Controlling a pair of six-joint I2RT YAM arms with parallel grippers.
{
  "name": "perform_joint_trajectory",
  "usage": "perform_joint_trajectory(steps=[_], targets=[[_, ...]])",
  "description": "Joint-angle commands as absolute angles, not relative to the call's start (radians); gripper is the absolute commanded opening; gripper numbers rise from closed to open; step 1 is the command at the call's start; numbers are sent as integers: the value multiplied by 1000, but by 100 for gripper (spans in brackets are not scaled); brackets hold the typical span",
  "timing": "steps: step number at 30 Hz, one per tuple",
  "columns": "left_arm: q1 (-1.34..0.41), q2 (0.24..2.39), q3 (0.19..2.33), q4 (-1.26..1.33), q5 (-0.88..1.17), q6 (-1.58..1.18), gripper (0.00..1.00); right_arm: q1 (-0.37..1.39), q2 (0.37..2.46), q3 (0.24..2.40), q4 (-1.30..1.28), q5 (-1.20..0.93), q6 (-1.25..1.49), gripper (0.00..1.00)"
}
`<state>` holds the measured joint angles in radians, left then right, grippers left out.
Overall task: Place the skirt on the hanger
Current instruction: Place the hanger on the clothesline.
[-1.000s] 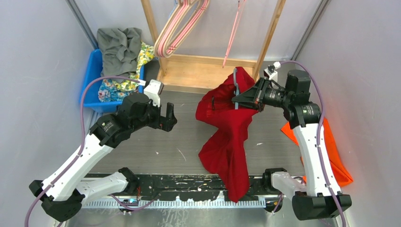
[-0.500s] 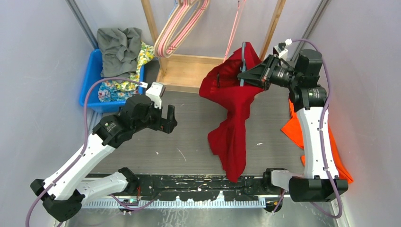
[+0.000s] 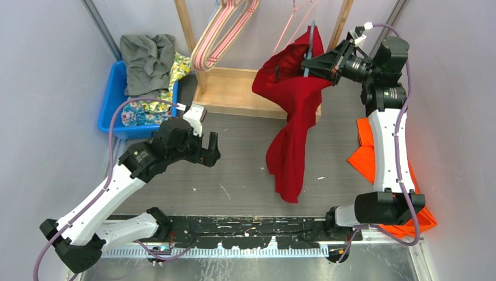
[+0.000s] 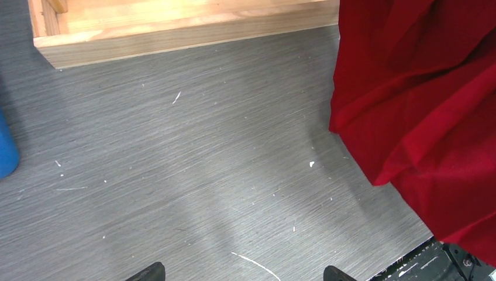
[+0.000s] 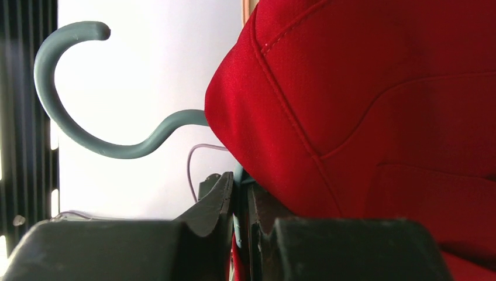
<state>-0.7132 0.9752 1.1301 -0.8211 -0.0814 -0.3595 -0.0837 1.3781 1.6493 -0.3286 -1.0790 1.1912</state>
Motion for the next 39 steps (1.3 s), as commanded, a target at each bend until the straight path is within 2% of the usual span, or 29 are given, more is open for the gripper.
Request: perform_joint_trajectory(steps=[1,10,18,27,39], targets=[[-711,980,1144,-803,-68,-357,100,-114,1405,1756,-35,-1132,1321,1],[-712,1016,1169,-872,-76,-346,100,-137,1644,1897,460,-1163,1691,1],[-711,1099,1228,-899,-96,-331,100,-160,1849,2077,727,-1137,1907,1],[-711,1172,1282,-917,-123,-324,100,-169,1999,2264,700,-1109,1913,1],[-711,1180,1296,-931,-126,-334,100,-170,2107,2270,738,-1048,1974,1]])
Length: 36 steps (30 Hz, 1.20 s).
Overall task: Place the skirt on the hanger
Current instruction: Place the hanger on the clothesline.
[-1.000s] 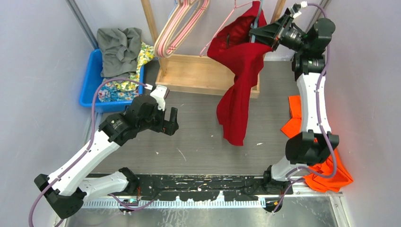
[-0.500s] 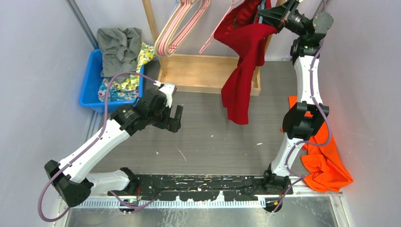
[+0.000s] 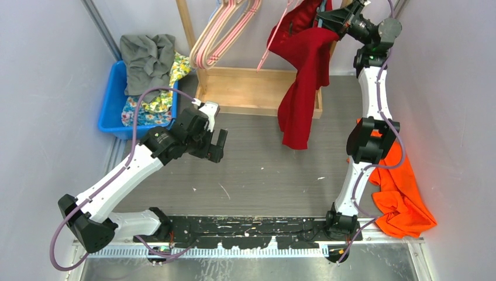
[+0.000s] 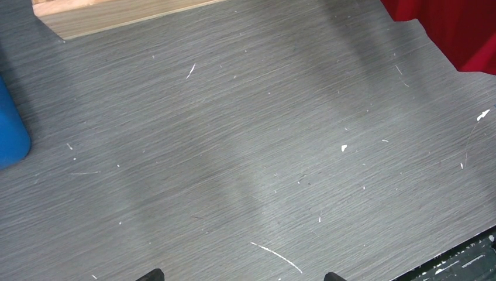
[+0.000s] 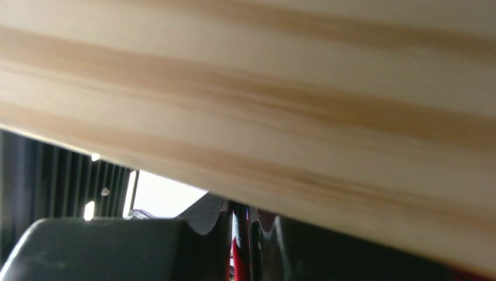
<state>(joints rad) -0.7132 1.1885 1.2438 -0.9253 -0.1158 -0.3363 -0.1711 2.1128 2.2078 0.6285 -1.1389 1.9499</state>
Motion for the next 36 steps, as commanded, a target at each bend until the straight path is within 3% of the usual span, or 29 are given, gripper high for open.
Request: perform_joint_trajectory(steps=[1,13,36], targets=[[-711,1176,1302,-936,-127,-335,100,-171,2119,2286,737,-1044,1980,1],[-711,1151,1353,-989,-133,-346,100,-172,2193,2522,656,-1035,1994,1],[-711,1127,1349,-999,-77,-392,100,-173,2272,2476,495,-884,2024,1]])
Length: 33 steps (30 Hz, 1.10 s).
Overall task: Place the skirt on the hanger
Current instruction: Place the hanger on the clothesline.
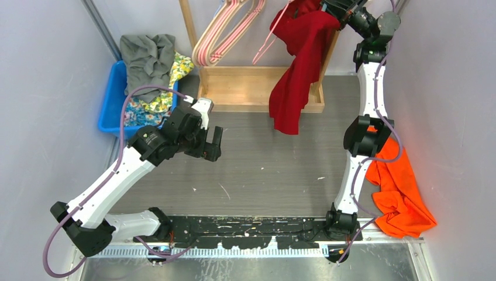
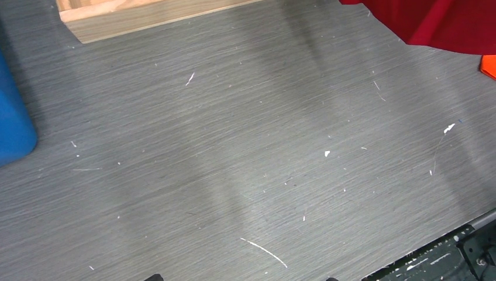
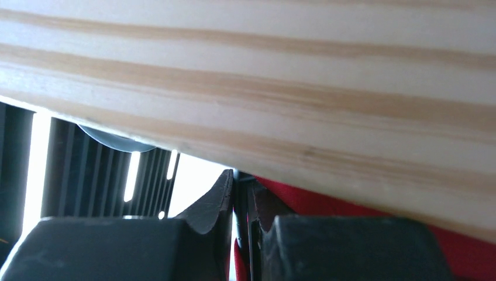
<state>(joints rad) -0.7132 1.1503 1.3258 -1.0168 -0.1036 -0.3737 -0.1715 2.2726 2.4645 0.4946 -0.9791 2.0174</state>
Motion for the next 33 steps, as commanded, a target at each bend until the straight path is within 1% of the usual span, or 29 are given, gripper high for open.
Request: perform_joint_trajectory(steps=[1,6,9,15,20,23,24,25,26,27,28,29,30,33], targets=[[-711,1127,1346,-994,-75,-394,100,-174,2276,2473,491,-884,2029,1],[-711,1133,1327,-968,-54,-401,100,-174,2290,2466,461,-893,2021,1],[-713,1145,1329,-957,-39,-405,100,-174,2326,2546,372,-889,1986,1],[-713,1143,1326,-952,-34,-407,100,-174,2378,2640,304,-876,1982,1],[-714,1140,1322,-949,-32,-407,100,-173,2388,2628,298,-885,1964,1],[-714,1140,1316,-944,-28,-408,100,-173,2363,2550,320,-901,1954,1],[-714,1140,1315,-942,-29,-409,100,-174,2353,2544,304,-909,1934,3],[-714,1141,1314,-941,-28,-410,100,-173,2344,2546,282,-920,1908,7],[-714,1141,1313,-940,-26,-410,100,-174,2330,2543,266,-928,1878,24],[-714,1141,1313,-941,-26,-411,100,-176,2320,2539,252,-933,1858,31],[-715,1142,1315,-942,-27,-409,100,-180,2308,2541,233,-940,1834,41],[-714,1143,1318,-944,-30,-408,100,-184,2292,2543,207,-949,1805,66],[-714,1141,1320,-948,-32,-406,100,-186,2275,2542,180,-958,1774,76],[-714,1137,1328,-959,-43,-403,100,-208,2190,2504,60,-978,1633,80]])
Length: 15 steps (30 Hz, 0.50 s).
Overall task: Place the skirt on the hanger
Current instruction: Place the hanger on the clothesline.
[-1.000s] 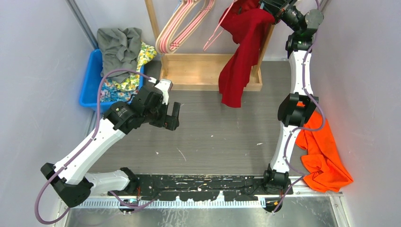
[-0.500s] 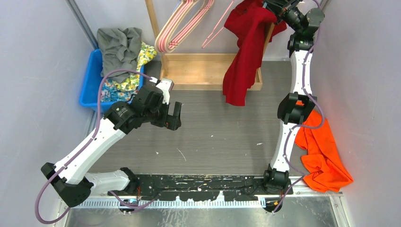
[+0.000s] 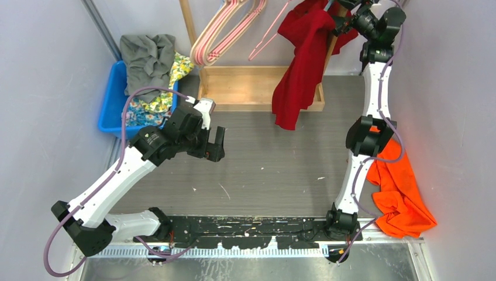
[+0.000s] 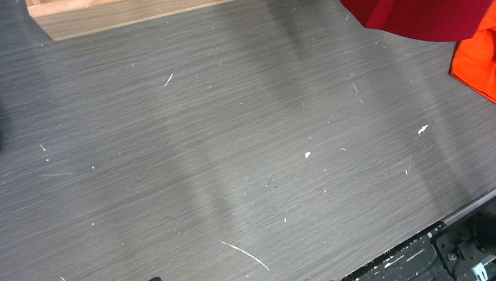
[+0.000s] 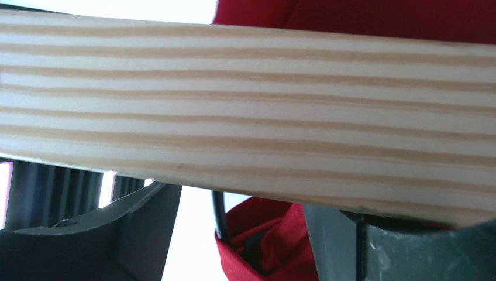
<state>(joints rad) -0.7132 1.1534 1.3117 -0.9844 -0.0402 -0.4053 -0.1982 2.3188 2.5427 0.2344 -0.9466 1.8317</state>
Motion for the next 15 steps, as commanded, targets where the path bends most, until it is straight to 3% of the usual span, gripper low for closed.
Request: perform_joint_trajectory(steps=[1,6,10,15], targets=[[-714,1133,1328,-962,-47,-402,100,-219,2152,2481,-4,-977,1567,81],[-714,1123,1333,-972,-84,-399,100,-287,2022,2471,-481,-914,1129,83],[-713,1131,1350,-983,-125,-401,100,-343,1924,2420,-798,-732,836,84],[-711,1128,1347,-983,-224,-427,100,-382,1793,2249,-879,-566,653,85]])
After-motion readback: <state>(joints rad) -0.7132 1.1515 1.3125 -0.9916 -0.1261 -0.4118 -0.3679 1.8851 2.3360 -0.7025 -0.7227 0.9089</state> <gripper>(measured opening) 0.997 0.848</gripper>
